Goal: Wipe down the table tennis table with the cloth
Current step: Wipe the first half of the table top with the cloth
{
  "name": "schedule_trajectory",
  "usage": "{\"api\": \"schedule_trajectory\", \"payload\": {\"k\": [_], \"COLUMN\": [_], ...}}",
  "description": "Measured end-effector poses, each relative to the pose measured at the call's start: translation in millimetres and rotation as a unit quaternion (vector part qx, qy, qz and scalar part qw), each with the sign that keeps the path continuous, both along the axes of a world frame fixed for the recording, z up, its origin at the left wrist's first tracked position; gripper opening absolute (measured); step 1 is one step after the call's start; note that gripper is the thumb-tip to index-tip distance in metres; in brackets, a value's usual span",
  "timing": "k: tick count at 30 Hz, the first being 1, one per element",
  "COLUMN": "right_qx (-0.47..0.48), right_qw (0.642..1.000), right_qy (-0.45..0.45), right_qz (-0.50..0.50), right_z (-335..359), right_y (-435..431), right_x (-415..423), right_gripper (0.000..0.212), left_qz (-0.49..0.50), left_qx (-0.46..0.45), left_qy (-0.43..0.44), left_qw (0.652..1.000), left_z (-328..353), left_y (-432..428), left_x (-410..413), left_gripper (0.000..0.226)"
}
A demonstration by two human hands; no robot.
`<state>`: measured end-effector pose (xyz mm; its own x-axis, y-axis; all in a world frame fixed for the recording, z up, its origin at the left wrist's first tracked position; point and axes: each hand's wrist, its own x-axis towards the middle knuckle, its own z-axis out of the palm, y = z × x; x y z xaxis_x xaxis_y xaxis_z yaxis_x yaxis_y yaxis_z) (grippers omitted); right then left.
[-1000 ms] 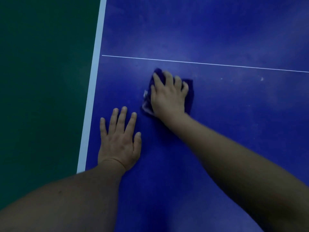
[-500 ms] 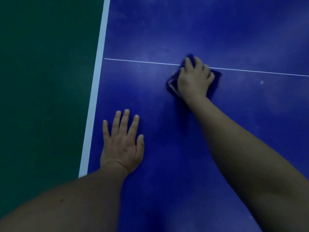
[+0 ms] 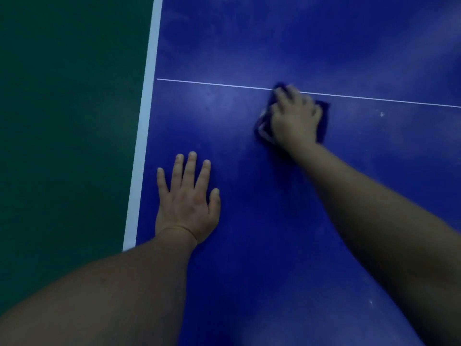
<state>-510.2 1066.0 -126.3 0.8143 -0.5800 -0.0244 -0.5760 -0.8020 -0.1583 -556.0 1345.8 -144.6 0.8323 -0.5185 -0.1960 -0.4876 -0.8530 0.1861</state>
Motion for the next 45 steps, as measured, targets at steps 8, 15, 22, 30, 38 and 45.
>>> {"api": "schedule_trajectory", "payload": {"k": [8, 15, 22, 30, 38, 45], "right_qx": [-0.033, 0.002, -0.03, -0.012, -0.02, 0.021], "right_qw": [0.98, 0.999, 0.922, 0.968, 0.997, 0.998], "right_qy": [0.027, 0.01, 0.014, 0.013, 0.013, 0.008], "right_qz": [0.195, 0.042, 0.386, 0.251, 0.078, 0.053], "right_z": [5, -1, 1, 3, -2, -8], "right_y": [28, 39, 14, 25, -109, -121], "right_x": [-148, -66, -213, -169, -154, -48], "right_gripper": [0.048, 0.049, 0.044, 0.048, 0.048, 0.053], "left_qz": [-0.063, -0.09, -0.08, 0.016, 0.056, 0.045], "left_qx": [-0.079, -0.066, 0.102, -0.007, -0.01, 0.0], "left_qy": [-0.014, -0.023, -0.045, -0.022, -0.018, -0.014], "left_qw": [0.995, 0.994, 0.991, 1.0, 0.998, 0.999], "left_z": [4, 4, 4, 14, -1, -1], "left_y": [3, 5, -7, -73, -115, -116], "left_x": [-1, -1, -3, -31, -49, -48], "left_gripper": [0.066, 0.07, 0.077, 0.069, 0.071, 0.068]}}
